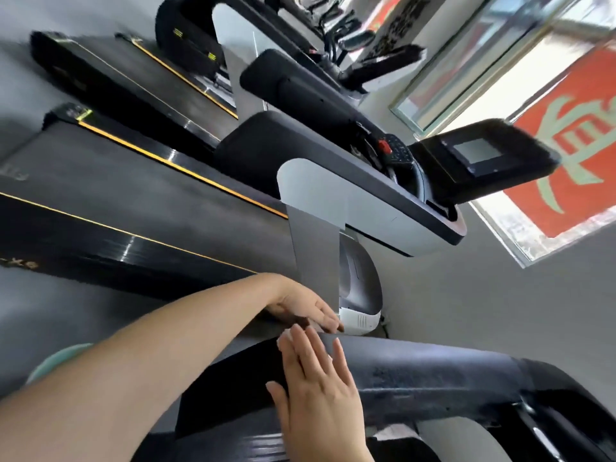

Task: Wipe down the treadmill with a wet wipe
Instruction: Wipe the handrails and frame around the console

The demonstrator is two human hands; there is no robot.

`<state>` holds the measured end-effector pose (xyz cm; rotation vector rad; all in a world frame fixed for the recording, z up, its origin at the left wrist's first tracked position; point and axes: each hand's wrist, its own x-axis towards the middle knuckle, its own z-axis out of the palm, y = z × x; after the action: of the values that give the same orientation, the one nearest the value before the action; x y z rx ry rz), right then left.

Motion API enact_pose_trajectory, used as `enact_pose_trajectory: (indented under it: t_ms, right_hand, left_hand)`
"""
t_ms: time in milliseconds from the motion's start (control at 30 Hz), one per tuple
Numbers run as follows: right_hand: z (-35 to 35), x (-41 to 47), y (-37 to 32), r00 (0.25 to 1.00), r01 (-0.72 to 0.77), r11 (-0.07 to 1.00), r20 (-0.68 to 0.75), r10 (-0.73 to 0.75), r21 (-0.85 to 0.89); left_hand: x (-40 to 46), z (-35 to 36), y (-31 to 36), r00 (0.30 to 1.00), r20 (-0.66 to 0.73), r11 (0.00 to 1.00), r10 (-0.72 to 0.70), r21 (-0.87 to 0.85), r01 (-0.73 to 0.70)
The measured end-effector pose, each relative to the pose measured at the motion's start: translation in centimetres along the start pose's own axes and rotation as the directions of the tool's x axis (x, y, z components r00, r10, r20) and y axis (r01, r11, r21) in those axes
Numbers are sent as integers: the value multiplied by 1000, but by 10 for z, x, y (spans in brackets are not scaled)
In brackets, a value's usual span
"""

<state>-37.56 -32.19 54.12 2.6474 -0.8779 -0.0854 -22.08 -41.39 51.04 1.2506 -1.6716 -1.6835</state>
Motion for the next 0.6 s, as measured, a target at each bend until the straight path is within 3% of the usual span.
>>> enact_pose_trajectory:
  t_ms: [167,267,367,433,533,600]
  right_hand:
    - [13,6,13,983,109,994,-152,-105,19]
    - [27,10,6,918,166,985,-355,-175,-57]
    - [45,3,-3,835,183,979,-539,-105,93]
    - [49,4,-6,878,85,996,-475,-55,41]
    - [41,8,10,805,66,998,-591,-55,-2]
    - [40,6,4,814,38,998,-580,-1,51]
  left_hand:
    - [-11,-6,15,990,121,974,68,209,-92]
    - [-15,-8,19,986,156,959,67,261,-106]
    - [-10,-17,30,981,148,879,125,443,-178]
    - [-7,-21,36,972,162,830,171,508,-231]
    - [-4,-22,35,947,191,799,258,510,-320]
    - [-6,-20,32,929,230,803,291,469,-368]
